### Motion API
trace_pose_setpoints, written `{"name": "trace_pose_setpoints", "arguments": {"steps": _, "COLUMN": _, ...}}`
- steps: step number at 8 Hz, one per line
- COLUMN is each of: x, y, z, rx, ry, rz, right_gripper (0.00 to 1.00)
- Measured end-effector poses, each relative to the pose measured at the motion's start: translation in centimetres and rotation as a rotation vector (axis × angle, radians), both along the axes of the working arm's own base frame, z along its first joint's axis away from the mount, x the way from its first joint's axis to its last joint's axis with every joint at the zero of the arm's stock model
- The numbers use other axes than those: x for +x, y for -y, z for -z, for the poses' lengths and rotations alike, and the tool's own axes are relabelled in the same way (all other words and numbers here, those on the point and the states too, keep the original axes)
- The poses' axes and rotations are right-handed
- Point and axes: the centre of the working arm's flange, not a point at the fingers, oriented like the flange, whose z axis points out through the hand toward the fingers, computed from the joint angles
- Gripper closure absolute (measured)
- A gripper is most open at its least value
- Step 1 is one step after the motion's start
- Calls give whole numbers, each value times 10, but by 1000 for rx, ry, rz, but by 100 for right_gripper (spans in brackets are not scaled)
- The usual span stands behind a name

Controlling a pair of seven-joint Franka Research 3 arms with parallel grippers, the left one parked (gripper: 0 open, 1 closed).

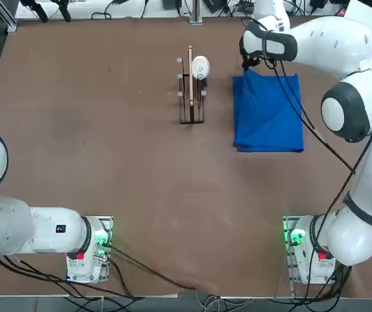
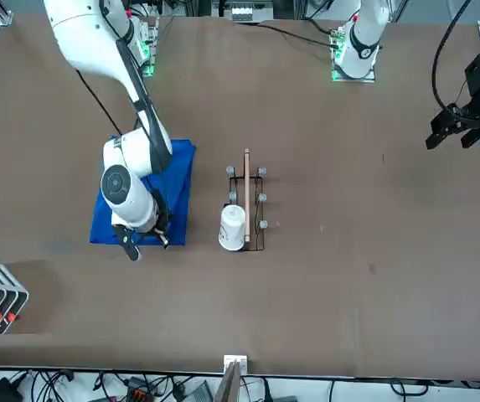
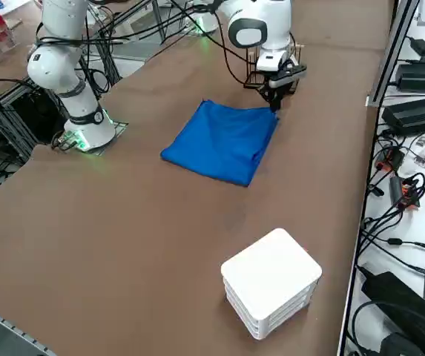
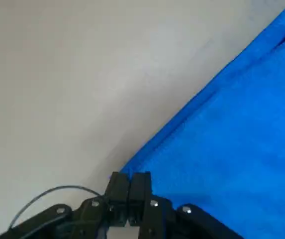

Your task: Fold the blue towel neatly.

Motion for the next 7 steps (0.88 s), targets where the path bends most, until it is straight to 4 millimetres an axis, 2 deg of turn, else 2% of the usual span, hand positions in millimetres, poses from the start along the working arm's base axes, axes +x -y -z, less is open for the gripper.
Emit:
{"name": "trace_pose_setpoints", "arguments": {"steps": 4, "x": -5, "y": -34, "z": -1, "rx": 7, "ry": 15, "rz": -47, "right_gripper": 98}}
{"name": "trace_pose_setpoints", "arguments": {"steps": 7, "x": -14, "y": -53, "z": 13, "rx": -1, "ry": 0, "rz": -77, "right_gripper": 98}}
